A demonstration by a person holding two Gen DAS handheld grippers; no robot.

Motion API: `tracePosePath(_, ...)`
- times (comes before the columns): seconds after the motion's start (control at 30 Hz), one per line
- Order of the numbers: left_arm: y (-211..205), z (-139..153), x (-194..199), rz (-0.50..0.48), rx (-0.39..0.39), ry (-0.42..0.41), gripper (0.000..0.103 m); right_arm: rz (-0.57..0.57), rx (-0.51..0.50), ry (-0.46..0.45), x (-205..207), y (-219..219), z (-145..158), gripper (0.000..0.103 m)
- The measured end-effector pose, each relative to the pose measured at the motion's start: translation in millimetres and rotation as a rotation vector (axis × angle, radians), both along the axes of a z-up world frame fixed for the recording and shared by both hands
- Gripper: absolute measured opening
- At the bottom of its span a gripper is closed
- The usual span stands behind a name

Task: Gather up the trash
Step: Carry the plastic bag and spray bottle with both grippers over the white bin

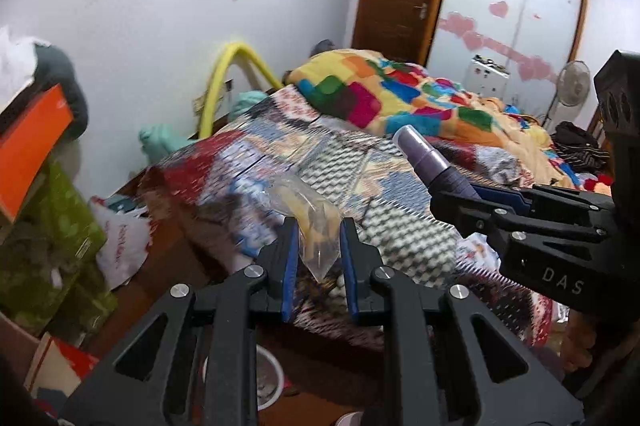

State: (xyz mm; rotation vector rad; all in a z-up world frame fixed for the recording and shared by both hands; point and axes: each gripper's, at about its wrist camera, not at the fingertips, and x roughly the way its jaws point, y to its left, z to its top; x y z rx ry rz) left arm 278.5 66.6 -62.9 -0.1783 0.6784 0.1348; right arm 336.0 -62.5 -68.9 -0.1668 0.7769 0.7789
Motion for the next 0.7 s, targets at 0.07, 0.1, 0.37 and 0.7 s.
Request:
tracePosePath(0.07, 13, -9, -10, 0.022, -0.009, 0.019, 0.02, 0.021, -0.01, 0.014, -7, 11, -7, 0.024)
tracePosePath(0.1, 18, -14, -14, 0.031, -0.013, 0.026, 0.02, 0.031, -0.02, 0.017, -12, 18, -11, 0.024)
tracePosePath(0.37, 58, -69, -32, 0.091, -0.082, 0.135, 0.02, 0.095, -0.095, 0.104, -31, 57, -58, 0.024)
tracePosePath(0.7, 97, -171, -45, 0.154, -0.173, 0.348, 0.02, 0.188, -0.238, 0.272, -45, 109, -149, 0.024)
